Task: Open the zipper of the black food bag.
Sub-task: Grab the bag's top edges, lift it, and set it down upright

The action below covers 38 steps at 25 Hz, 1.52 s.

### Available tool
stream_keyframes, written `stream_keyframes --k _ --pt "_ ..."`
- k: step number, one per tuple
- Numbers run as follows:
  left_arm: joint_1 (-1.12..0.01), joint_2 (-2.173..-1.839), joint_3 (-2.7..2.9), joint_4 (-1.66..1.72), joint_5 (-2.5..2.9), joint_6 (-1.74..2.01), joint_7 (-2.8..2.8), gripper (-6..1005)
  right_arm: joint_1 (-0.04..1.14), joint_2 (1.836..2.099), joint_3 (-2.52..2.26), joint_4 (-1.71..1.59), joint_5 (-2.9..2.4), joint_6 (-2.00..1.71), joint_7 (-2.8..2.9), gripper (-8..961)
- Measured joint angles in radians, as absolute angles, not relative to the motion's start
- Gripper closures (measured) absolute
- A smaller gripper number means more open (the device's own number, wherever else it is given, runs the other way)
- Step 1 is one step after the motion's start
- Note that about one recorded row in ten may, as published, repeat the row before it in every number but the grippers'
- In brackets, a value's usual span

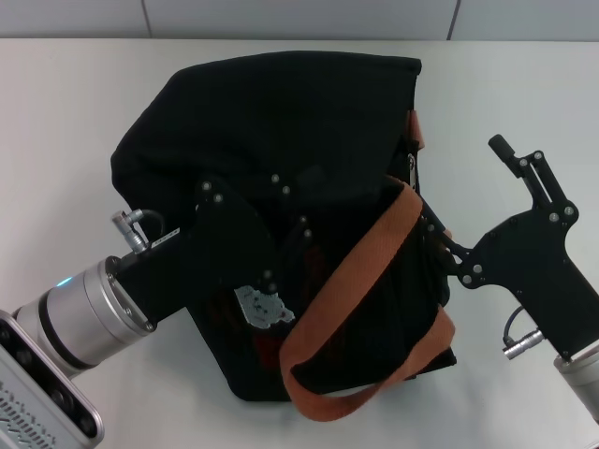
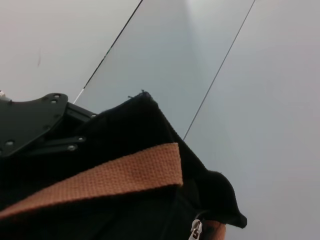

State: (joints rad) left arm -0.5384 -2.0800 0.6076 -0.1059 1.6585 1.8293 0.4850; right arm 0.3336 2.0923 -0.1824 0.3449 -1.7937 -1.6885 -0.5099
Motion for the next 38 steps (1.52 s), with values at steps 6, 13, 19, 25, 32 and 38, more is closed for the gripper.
stream_keyframes --k 6,13,19,25,32,38 --pt "-0.544 -2.08 0.606 -0.106 1.658 1.83 0.48 902 0.339 2.092 -0.19 0.361 -1.796 -1.688 -0.567 119" --pt "-0.547 -2.08 0.606 -0.106 1.659 1.827 0.478 902 0.31 2.092 -0.192 0.357 -1.862 -1.745 -0.567 119" --pt "-0.553 -2.08 0.606 -0.106 1.658 1.822 0.477 902 0.324 2.092 -0.164 0.356 -1.86 -1.678 -0.574 119" --pt "-0.554 -2.08 0.607 -0.106 1.656 1.822 0.476 903 0.33 2.092 -0.103 0.381 -1.858 -1.675 -0.692 119" --pt "-0.554 -2.08 0.609 -0.107 1.657 1.822 0.475 903 0.334 2.092 -0.094 0.386 -1.863 -1.684 -0.741 118" --pt "-0.555 -2.08 0.606 -0.107 1.659 1.822 0.475 902 0.319 2.092 -0.106 0.381 -1.924 -1.698 -0.743 118"
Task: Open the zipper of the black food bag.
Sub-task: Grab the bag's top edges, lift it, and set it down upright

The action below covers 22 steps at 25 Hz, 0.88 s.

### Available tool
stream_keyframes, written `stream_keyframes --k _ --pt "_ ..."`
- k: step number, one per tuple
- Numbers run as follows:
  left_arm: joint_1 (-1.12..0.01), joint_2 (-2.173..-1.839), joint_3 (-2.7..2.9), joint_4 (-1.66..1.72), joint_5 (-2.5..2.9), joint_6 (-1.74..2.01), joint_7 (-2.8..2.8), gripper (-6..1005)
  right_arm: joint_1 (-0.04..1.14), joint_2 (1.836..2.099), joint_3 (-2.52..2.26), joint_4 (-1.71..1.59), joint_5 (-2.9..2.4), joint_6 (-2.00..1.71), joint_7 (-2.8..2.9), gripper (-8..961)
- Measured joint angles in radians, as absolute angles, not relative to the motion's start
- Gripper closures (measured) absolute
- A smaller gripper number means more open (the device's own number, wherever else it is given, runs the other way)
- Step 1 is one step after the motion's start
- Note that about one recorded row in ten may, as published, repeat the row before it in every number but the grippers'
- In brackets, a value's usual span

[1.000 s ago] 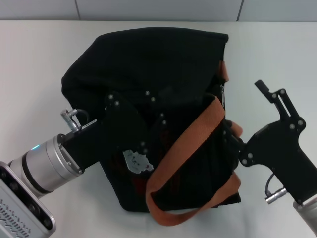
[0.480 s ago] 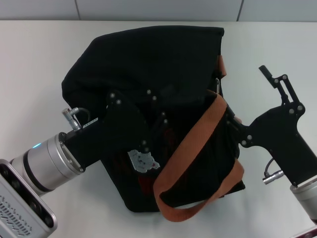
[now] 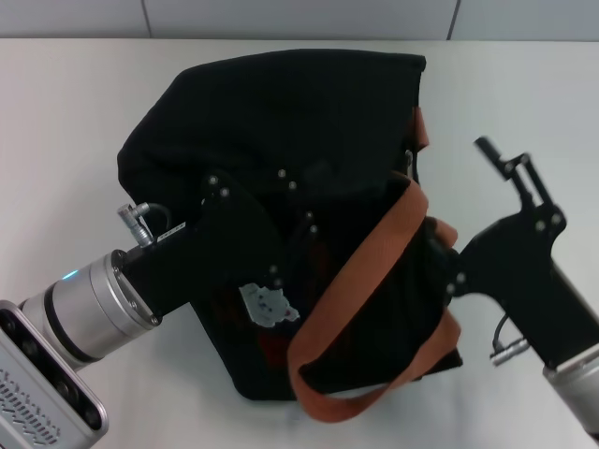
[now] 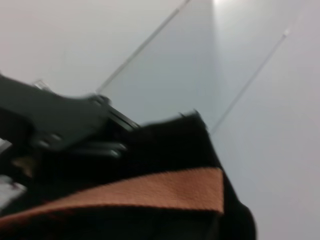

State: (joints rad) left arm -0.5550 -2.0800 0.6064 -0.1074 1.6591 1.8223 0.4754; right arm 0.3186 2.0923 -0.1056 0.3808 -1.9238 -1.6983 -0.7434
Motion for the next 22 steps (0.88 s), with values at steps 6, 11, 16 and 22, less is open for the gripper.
stream_keyframes --k 6,11,16,22 --pt "-0.56 -2.08 0.606 -0.112 1.659 1.817 0.475 903 0.317 2.092 -0.084 0.376 -1.952 -1.655 -0.742 118" --pt "-0.564 -2.08 0.608 -0.117 1.658 1.813 0.476 904 0.342 2.092 -0.067 0.379 -1.955 -1.606 -0.751 118" --pt "-0.565 -2.08 0.609 -0.118 1.657 1.813 0.476 905 0.334 2.092 -0.019 0.407 -1.955 -1.608 -0.84 119" --pt "-0.566 -2.08 0.609 -0.118 1.658 1.816 0.476 905 0.331 2.092 0.023 0.426 -1.953 -1.631 -0.892 120"
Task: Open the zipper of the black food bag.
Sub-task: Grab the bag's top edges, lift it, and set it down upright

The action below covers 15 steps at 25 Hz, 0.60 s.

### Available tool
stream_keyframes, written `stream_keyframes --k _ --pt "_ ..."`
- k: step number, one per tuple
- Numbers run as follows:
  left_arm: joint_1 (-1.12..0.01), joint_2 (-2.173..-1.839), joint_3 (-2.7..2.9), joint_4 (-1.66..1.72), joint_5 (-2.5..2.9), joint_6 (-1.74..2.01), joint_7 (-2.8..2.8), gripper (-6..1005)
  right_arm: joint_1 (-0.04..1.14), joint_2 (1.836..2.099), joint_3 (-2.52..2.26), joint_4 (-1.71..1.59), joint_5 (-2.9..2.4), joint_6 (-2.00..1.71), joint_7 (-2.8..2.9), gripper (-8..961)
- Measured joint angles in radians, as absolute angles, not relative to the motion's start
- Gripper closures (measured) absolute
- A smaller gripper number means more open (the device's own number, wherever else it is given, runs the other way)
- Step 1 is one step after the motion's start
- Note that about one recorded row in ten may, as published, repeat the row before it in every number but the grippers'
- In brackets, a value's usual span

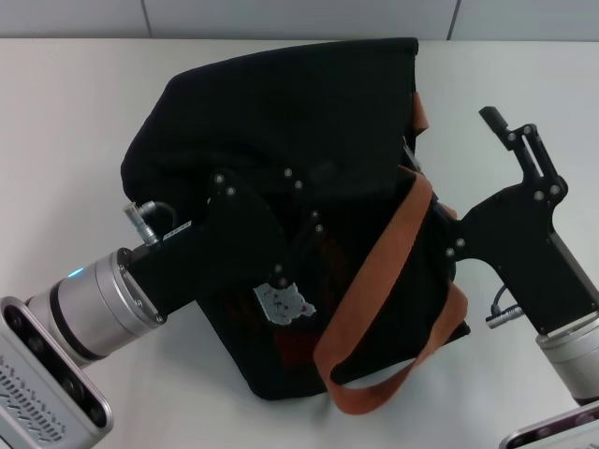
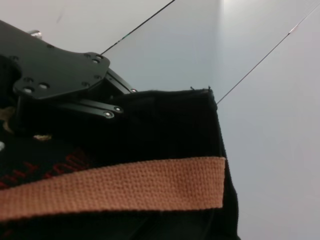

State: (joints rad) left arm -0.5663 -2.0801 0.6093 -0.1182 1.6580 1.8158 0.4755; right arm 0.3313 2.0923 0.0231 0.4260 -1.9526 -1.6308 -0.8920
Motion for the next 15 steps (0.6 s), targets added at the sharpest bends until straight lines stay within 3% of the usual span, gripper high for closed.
stream_keyframes --k 15 --pt "-0.566 -2.08 0.606 -0.118 1.659 1.817 0.476 904 0.332 2.092 0.022 0.421 -1.958 -1.652 -0.899 122"
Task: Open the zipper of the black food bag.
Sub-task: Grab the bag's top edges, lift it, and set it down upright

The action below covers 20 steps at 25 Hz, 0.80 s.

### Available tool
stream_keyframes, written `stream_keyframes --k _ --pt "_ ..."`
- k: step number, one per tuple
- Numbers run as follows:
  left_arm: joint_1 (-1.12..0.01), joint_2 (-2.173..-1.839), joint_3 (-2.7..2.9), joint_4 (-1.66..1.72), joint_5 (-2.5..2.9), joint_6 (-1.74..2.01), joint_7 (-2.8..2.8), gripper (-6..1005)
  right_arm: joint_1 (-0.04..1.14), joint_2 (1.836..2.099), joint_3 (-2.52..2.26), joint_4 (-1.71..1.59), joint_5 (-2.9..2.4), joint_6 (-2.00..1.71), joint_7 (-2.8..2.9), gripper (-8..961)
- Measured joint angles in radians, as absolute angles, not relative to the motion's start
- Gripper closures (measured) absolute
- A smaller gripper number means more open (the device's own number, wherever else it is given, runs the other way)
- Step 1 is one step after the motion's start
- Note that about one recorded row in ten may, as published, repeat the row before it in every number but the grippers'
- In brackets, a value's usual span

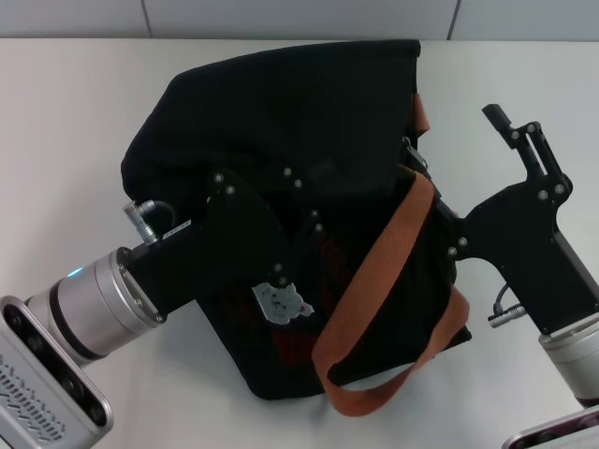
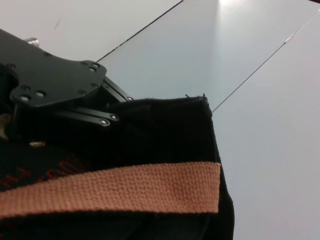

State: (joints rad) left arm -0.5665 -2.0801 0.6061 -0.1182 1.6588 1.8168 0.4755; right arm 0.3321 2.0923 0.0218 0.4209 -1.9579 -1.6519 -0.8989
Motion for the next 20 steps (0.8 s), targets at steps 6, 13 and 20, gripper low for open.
stream_keyframes --k 6,13,20 --pt "-0.567 -2.08 0.606 -0.118 1.658 1.818 0.476 904 0.342 2.092 0.018 0.42 -1.959 -1.623 -0.899 170" --pt "-0.566 -2.08 0.607 -0.118 1.658 1.819 0.476 904 0.345 2.092 0.024 0.422 -1.959 -1.606 -0.893 446" --pt "-0.566 -2.08 0.608 -0.118 1.658 1.82 0.476 904 0.366 2.092 0.025 0.425 -1.956 -1.566 -0.89 701"
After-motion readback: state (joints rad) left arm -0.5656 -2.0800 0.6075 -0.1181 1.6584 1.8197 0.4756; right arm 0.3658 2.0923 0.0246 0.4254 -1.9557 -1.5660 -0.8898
